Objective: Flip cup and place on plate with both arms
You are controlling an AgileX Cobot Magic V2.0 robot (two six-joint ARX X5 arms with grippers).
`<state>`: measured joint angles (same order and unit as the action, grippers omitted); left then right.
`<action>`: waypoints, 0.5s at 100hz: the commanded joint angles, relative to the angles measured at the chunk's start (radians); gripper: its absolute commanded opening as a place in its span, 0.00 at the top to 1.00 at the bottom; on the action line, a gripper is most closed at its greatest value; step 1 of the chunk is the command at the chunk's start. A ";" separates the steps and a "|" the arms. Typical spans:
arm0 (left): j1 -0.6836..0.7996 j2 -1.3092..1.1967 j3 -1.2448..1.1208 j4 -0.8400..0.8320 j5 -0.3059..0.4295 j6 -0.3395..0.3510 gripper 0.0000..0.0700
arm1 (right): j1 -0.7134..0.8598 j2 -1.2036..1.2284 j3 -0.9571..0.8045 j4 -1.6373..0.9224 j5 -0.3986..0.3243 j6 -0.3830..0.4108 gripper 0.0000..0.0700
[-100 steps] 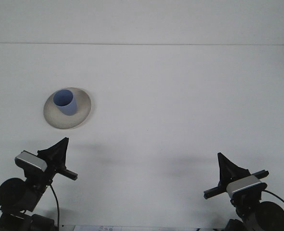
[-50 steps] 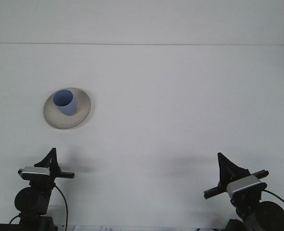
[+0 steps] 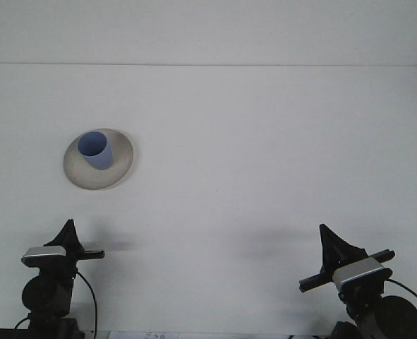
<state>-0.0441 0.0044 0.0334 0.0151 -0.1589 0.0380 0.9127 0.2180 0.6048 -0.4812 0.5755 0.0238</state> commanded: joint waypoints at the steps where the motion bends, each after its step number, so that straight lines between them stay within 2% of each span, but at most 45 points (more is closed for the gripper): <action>1: 0.000 -0.002 -0.019 0.013 -0.005 -0.005 0.98 | 0.009 -0.001 0.003 0.010 0.000 0.013 1.00; 50: 0.000 -0.002 -0.019 0.013 -0.005 -0.005 0.98 | 0.009 -0.002 0.003 0.005 0.000 0.004 1.00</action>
<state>-0.0441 0.0044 0.0334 0.0151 -0.1589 0.0380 0.9127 0.2180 0.6048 -0.4816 0.5755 0.0235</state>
